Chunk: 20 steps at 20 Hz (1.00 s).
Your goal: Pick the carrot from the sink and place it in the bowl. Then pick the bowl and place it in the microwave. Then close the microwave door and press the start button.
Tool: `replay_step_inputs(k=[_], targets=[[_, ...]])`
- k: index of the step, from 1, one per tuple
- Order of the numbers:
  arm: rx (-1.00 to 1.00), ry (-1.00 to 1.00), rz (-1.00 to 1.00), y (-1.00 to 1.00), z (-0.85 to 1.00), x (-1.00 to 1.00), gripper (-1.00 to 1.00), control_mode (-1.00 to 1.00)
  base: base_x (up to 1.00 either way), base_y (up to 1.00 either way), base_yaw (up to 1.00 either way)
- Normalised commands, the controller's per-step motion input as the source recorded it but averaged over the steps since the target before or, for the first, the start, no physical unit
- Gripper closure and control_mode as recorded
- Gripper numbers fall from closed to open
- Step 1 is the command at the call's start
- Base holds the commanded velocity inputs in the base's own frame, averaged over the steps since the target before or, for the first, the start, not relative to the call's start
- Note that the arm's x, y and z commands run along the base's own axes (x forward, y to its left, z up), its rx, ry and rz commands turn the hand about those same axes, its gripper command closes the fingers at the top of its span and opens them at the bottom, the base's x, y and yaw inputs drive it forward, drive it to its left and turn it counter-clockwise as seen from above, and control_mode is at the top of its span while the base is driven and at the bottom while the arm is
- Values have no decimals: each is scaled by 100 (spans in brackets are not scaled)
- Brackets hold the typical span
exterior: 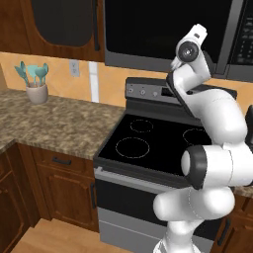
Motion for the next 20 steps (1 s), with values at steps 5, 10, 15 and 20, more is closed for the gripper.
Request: replay_step_inputs(k=[5, 10, 15, 20], targets=[[0, 0, 0, -29, -14, 72, -100, -100, 0, 0, 0], [5, 4, 1, -12, -28, 74, -100, -100, 0, 0, 0], [17, -1, 1, 13, -10, -13, -100, -100, 0, 0, 0], [30, -9, -19, 35, 0, -77, -100, -100, 0, 0, 0]])
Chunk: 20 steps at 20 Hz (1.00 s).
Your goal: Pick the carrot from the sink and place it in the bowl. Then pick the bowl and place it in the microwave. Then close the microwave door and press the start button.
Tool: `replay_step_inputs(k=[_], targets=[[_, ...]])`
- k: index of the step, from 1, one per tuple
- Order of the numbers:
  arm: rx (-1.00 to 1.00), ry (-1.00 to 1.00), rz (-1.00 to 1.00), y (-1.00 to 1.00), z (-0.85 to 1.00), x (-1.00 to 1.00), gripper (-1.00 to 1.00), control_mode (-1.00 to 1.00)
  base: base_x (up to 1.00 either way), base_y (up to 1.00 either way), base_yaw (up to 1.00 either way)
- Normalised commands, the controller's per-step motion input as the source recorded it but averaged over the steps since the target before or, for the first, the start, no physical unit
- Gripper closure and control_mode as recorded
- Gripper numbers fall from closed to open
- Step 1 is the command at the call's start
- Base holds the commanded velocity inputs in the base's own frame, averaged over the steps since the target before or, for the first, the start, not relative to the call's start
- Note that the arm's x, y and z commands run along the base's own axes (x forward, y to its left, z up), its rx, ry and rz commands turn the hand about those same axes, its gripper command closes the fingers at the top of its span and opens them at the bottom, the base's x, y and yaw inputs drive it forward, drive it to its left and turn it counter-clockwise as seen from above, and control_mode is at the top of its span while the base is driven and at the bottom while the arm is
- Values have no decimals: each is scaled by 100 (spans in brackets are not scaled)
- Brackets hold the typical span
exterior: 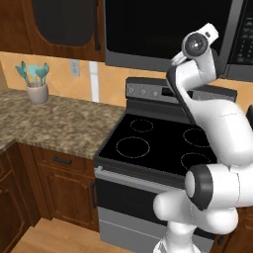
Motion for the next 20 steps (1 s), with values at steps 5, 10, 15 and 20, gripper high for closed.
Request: replay_step_inputs(k=[5, 10, 15, 20], targets=[[38, -12, -20, 18, 0, -94, 100, -100, 0, 0, 0], [25, -30, -4, 1, 0, -92, 100, -100, 0, 0, 0], [23, -39, 1, -8, 0, -61, 100, -100, 0, 0, 0], [23, -16, 1, -28, 0, -10, 100, -100, 0, 0, 0]])
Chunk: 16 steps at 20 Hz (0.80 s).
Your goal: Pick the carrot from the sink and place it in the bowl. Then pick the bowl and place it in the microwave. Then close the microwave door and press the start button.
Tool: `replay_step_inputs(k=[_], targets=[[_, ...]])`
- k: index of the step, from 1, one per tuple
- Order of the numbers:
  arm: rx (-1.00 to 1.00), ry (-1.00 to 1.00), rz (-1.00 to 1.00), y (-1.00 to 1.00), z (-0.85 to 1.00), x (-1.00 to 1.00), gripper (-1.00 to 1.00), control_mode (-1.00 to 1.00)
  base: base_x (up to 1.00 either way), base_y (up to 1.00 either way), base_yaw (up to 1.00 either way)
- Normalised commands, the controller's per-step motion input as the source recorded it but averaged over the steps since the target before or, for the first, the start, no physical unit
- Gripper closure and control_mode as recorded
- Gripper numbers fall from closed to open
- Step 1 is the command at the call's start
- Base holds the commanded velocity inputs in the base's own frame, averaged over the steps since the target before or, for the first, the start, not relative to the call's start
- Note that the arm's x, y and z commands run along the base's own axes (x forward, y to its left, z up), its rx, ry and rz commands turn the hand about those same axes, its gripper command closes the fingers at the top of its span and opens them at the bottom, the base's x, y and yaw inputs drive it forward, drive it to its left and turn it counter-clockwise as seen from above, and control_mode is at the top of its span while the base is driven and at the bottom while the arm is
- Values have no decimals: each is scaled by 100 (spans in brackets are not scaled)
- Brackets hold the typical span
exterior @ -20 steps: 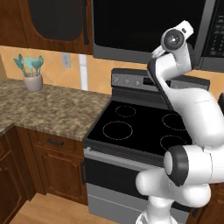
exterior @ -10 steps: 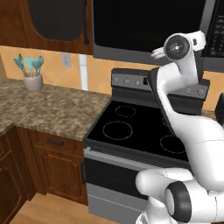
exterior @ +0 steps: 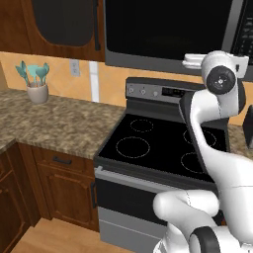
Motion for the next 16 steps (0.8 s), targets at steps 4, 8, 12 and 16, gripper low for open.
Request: replay_step_inputs(k=[4, 8, 12, 16], targets=[[10, 2, 0, -36, 0, 19, 100, -100, 0, 0, 0], [9, 0, 0, -63, 2, 4, 100, -100, 0, 0, 0], [8, -3, 0, -46, 11, -11, 100, -100, 0, 0, 0], [8, 0, 0, -36, 8, 0, 100, -100, 0, 0, 0]])
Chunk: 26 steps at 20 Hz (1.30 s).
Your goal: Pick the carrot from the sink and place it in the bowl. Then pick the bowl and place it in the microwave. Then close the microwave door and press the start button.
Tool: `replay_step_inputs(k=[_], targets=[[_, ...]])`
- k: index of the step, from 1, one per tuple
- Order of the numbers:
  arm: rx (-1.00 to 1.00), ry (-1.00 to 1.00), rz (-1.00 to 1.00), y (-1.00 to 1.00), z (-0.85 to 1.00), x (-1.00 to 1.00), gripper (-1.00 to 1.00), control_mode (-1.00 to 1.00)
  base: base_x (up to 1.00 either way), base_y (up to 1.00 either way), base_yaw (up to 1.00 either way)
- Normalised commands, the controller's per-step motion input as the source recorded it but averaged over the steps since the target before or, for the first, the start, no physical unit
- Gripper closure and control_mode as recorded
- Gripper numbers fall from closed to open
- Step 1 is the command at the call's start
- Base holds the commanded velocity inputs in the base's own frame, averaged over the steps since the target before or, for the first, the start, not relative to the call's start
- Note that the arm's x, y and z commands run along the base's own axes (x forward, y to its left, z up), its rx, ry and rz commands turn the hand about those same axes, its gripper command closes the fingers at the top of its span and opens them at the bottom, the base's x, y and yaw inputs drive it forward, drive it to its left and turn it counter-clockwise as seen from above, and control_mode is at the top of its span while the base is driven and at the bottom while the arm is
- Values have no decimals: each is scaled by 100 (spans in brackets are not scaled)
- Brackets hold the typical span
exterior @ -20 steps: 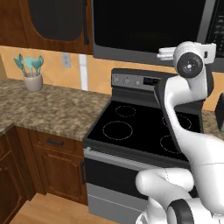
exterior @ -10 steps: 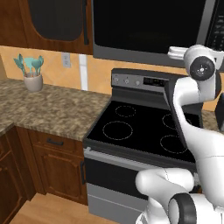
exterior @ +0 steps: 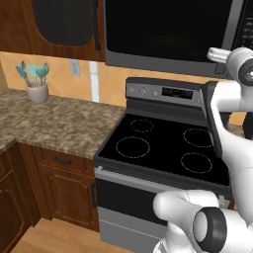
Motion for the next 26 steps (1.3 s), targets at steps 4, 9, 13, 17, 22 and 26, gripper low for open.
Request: replay_step_inputs(k=[4, 9, 13, 17, 22, 26], targets=[[6, 0, 0, -38, 3, 0, 100, -100, 0, 0, 0], [5, 0, 0, -34, 4, 0, 100, -100, 0, 0, 0], [0, 0, 0, -6, 0, 8, 100, -100, 0, 0, 0], [0, -1, 0, -7, -13, 12, 100, -100, 0, 0, 0], [0, 0, 2, -23, -29, 1, 100, -100, 0, 0, 0], [0, 0, 1, -17, -11, 2, 100, -100, 0, 0, 0]])
